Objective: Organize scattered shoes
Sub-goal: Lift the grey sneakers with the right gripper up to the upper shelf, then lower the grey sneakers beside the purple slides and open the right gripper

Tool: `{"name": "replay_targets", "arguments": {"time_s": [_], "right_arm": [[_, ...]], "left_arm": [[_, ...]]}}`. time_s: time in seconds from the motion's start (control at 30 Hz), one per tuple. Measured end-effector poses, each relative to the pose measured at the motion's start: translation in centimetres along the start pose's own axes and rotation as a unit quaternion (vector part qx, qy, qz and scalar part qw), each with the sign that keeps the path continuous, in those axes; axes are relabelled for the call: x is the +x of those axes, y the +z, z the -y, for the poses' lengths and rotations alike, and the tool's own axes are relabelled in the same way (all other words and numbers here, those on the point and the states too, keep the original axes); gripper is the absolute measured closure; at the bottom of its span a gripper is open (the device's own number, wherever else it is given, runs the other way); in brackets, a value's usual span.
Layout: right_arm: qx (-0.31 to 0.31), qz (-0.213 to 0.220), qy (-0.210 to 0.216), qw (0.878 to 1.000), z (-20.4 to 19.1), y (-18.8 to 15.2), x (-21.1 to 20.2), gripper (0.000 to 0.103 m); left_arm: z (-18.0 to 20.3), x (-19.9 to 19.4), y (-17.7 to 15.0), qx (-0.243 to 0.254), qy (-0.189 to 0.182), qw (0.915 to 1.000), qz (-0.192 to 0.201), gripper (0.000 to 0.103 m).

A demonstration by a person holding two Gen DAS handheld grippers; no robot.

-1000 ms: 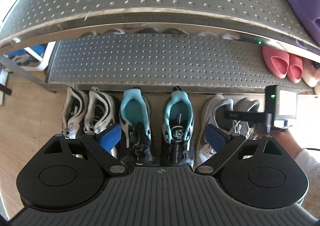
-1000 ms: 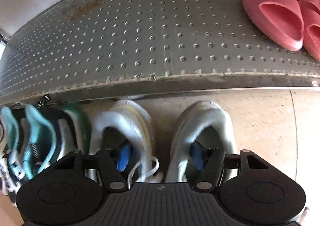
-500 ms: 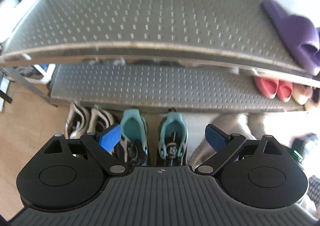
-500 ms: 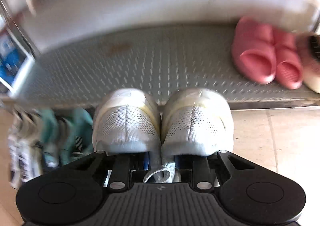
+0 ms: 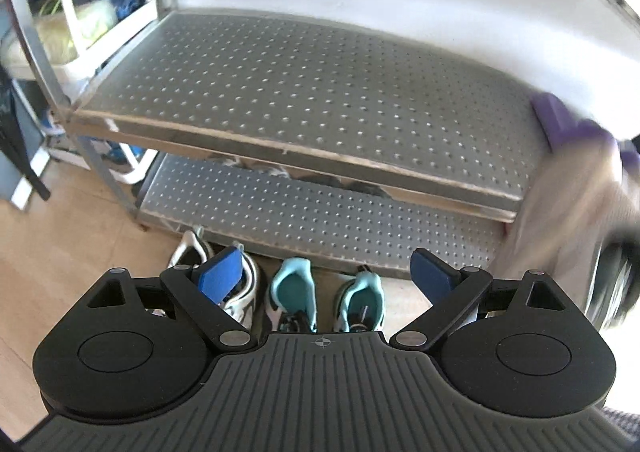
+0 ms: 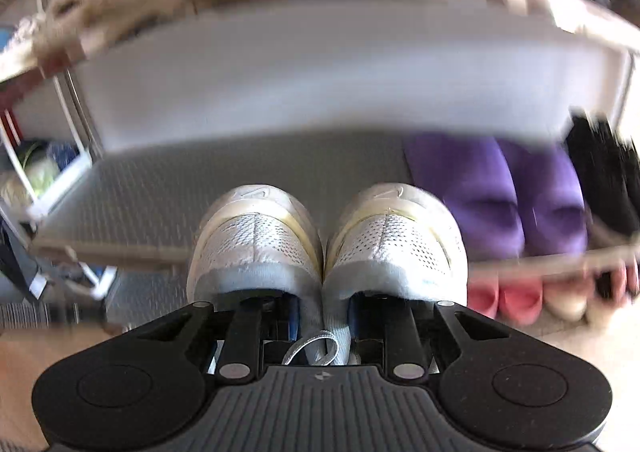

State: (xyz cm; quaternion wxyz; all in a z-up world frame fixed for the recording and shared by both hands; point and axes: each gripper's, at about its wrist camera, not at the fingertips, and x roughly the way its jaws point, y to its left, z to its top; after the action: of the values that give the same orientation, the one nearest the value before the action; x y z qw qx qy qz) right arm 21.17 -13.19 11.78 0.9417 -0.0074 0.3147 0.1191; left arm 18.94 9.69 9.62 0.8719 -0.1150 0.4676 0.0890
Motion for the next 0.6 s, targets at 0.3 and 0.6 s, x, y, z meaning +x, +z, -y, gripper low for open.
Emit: {"name": "replay_targets", "arguments": {"time_s": [0.3, 0.6], "right_arm": [[-0.011, 0.051, -0.057, 0.997, 0.6, 5.2, 7.9, 0.022], [0.012, 0.040, 0.011, 0.999, 5.8, 2.5, 2.7, 0.018]], "left_arm": [[2.0, 1.2, 2.1, 0.009, -0.023, 0.9997, 0.000, 0.008], [5.8, 1.1, 0.6, 0.043, -0.036, 0.9983, -0.014, 0.008]]}}
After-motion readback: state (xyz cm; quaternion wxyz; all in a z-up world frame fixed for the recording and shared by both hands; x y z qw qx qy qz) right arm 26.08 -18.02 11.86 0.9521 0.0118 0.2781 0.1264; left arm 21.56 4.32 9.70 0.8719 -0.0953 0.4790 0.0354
